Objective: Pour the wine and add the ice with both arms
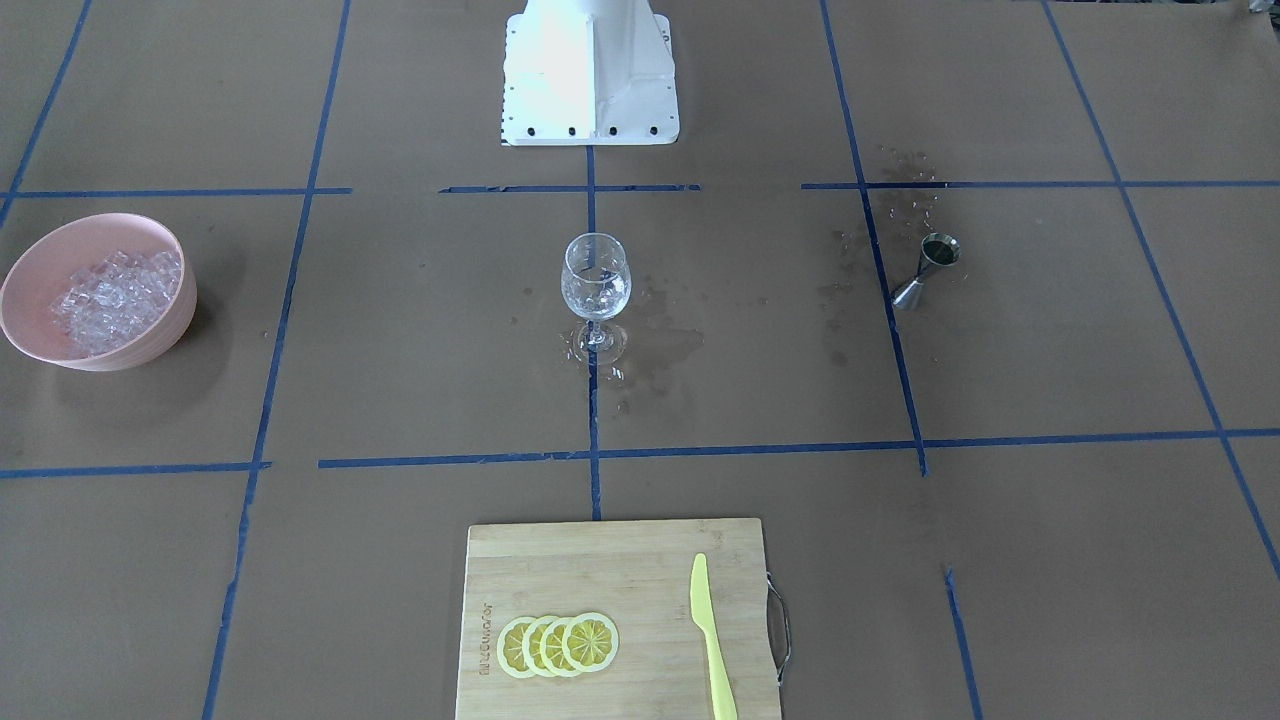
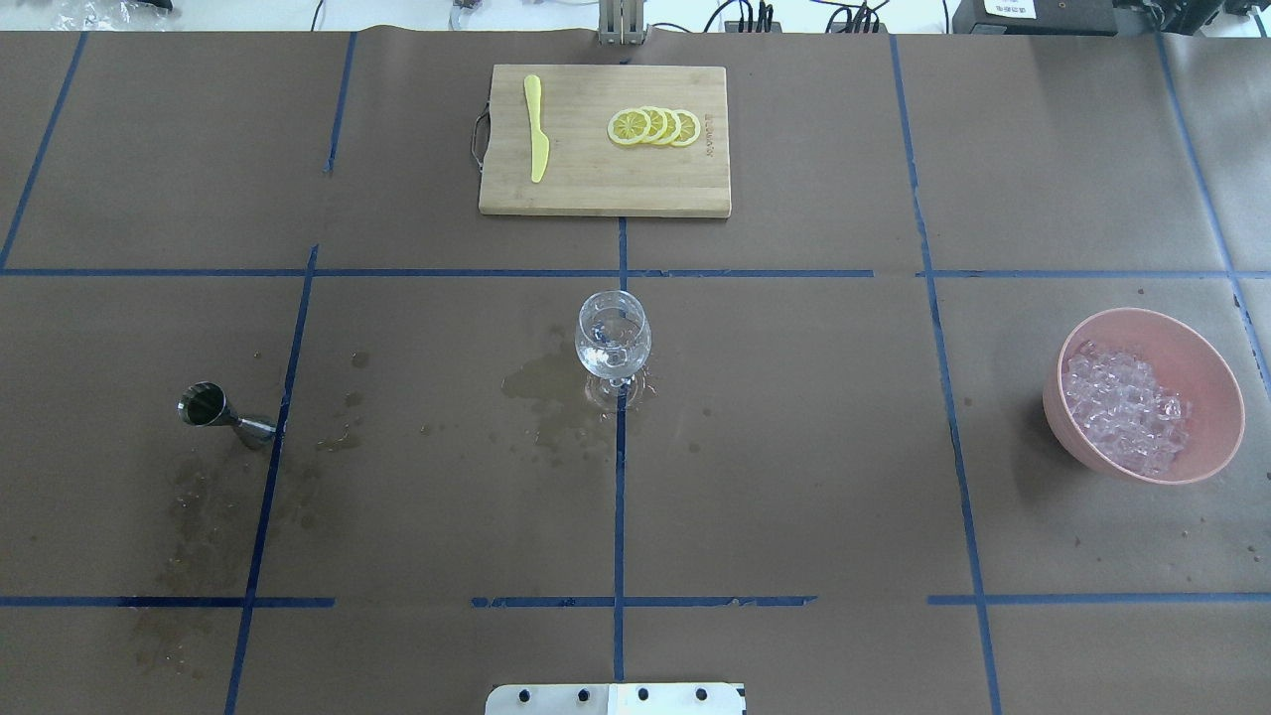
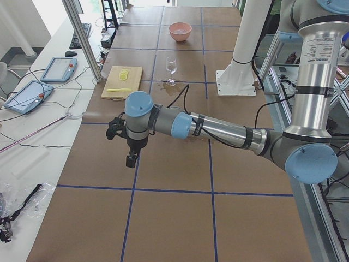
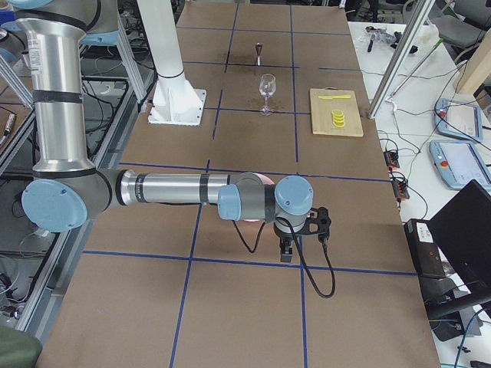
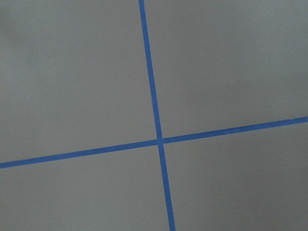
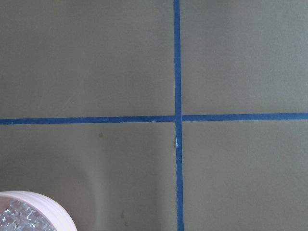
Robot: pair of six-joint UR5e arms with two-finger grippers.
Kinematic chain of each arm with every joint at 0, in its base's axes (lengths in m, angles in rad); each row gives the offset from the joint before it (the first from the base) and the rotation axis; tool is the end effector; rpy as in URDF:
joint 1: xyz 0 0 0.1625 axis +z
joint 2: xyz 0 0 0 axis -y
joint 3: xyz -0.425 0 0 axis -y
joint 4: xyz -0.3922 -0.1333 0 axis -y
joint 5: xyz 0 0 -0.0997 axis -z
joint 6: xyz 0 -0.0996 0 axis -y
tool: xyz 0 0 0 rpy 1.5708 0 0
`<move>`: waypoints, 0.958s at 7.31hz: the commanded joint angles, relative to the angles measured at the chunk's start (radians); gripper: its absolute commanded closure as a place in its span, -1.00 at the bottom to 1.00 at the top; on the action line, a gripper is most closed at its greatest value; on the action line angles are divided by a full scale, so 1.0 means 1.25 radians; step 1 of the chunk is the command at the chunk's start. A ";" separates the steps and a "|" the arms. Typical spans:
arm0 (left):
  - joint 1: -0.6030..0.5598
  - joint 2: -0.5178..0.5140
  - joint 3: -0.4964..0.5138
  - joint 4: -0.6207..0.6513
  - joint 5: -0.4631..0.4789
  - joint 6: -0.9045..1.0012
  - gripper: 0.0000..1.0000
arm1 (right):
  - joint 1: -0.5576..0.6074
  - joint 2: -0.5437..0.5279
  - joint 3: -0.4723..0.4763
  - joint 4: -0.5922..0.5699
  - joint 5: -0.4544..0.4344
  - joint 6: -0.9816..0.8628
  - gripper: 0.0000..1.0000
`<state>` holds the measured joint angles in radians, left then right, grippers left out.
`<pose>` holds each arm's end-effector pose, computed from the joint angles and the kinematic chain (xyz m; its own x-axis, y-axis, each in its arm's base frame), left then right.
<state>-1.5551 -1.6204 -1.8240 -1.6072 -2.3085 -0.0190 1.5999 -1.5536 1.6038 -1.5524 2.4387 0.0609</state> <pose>-0.0582 -0.5150 0.5064 0.7366 0.2174 -0.6405 -0.0008 0.9472 0.3206 0.0719 -0.5010 0.6252 0.6447 0.0273 0.7639 -0.0684 0.9974 0.0221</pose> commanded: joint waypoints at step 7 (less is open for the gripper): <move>0.615 0.309 -0.319 -0.568 0.450 -0.968 -0.99 | -0.002 0.024 0.028 -0.007 0.000 0.009 -1.00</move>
<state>-0.9289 -1.3151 -2.1763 -2.2335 -1.8890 -1.0822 1.5973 -1.5258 1.6329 -1.5562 2.4342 0.0706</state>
